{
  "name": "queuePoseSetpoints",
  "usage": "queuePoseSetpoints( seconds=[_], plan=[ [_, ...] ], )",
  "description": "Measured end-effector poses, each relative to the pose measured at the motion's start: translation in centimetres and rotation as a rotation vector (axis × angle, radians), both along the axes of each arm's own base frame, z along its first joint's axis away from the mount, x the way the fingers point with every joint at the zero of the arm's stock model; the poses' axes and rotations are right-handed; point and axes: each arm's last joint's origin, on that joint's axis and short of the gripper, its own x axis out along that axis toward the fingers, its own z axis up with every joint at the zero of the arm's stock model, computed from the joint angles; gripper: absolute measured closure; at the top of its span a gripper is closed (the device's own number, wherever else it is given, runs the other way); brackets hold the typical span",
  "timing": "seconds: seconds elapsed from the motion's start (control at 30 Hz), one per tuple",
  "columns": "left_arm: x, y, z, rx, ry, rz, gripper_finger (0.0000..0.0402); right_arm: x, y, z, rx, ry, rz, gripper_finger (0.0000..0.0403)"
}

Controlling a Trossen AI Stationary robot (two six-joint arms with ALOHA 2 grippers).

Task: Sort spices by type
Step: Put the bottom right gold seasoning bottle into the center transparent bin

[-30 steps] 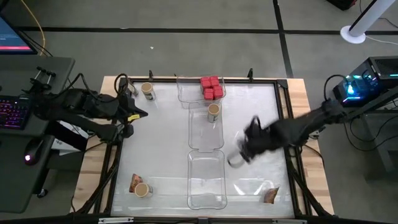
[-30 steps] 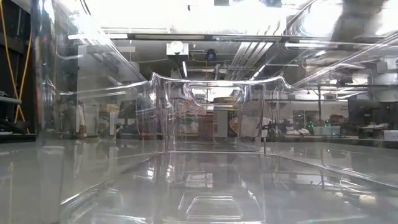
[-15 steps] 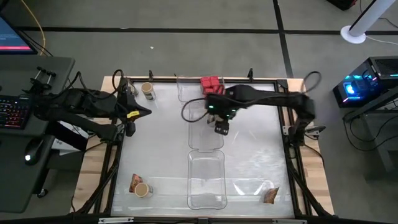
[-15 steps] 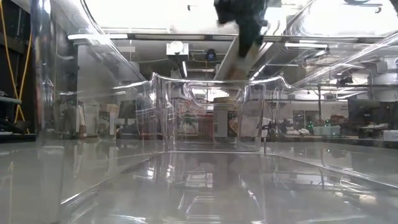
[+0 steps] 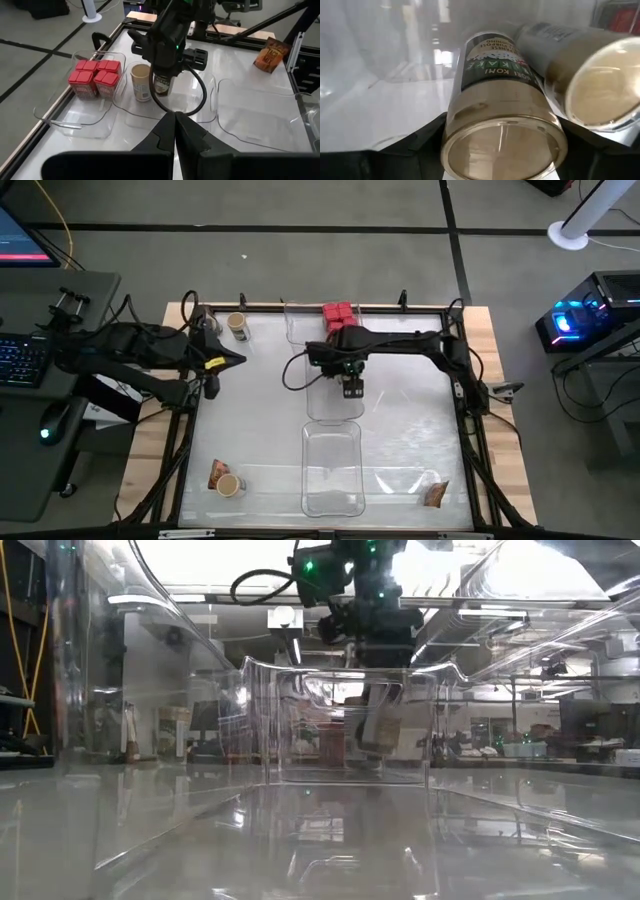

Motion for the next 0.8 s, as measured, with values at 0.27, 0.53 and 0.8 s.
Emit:
queuePoseSetpoints(
  seconds=[0.27,0.53,0.8],
  plan=[
    [0.5,-0.09,-0.21,0.003,0.018,0.0,0.0401,0.04,-0.12,-0.12,-0.012,0.004,0.013,0.011],
    [0.67,-0.12,-0.3,0.005,0.026,-0.001,0.0401,-0.06,-0.12,-0.11,-0.016,0.014,0.006,0.0106],
    [0.65,-0.12,-0.3,0.005,0.026,-0.001,0.0401,-0.04,-0.13,-0.09,-0.022,0.009,-0.02,0.0105]
  ],
)
